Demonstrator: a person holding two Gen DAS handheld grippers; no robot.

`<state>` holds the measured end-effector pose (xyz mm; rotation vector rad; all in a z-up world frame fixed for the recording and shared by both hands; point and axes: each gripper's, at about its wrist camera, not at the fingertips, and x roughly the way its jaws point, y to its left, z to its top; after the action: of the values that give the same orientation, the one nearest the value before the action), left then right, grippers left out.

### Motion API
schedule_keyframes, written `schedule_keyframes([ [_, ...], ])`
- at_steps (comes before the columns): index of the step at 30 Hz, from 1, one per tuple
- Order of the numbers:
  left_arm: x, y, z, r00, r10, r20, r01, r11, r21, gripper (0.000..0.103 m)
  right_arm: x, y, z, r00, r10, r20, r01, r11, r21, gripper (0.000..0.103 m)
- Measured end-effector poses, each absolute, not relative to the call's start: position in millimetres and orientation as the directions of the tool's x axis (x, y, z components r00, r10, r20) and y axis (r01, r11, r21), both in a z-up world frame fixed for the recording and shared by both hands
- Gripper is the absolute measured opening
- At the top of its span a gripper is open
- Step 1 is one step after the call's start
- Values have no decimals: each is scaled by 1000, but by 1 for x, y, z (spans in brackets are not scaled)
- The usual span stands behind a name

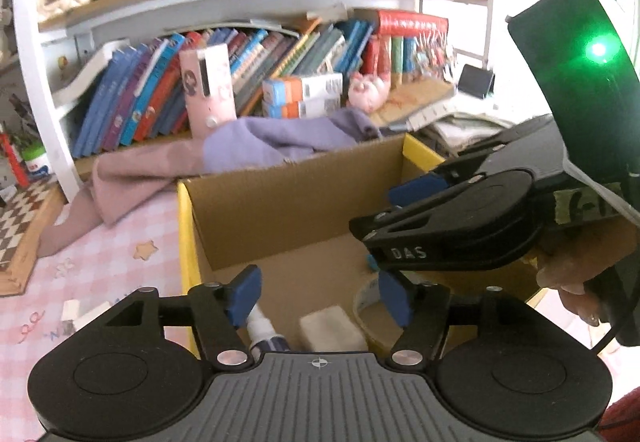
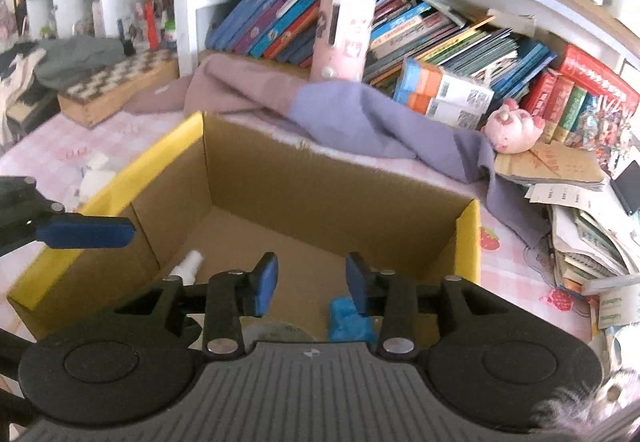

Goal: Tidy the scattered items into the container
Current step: 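Lower both tools into the yellow box and open them to release the items, then lift both tools out of the box and move back toward the table items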

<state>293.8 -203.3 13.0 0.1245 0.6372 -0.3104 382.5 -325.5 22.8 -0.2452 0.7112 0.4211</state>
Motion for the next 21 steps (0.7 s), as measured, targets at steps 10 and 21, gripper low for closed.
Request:
schedule_keyframes([
  [10,259,-190,37,821,-211,-530,242,970,-11,82,345,-345,50,739,285,-610,-399,915,-56,40],
  [21,227,-167,50,829,-208,-520,215,975,-48,82,280,-358,61,801,214,-559,-299,952,-63,42],
])
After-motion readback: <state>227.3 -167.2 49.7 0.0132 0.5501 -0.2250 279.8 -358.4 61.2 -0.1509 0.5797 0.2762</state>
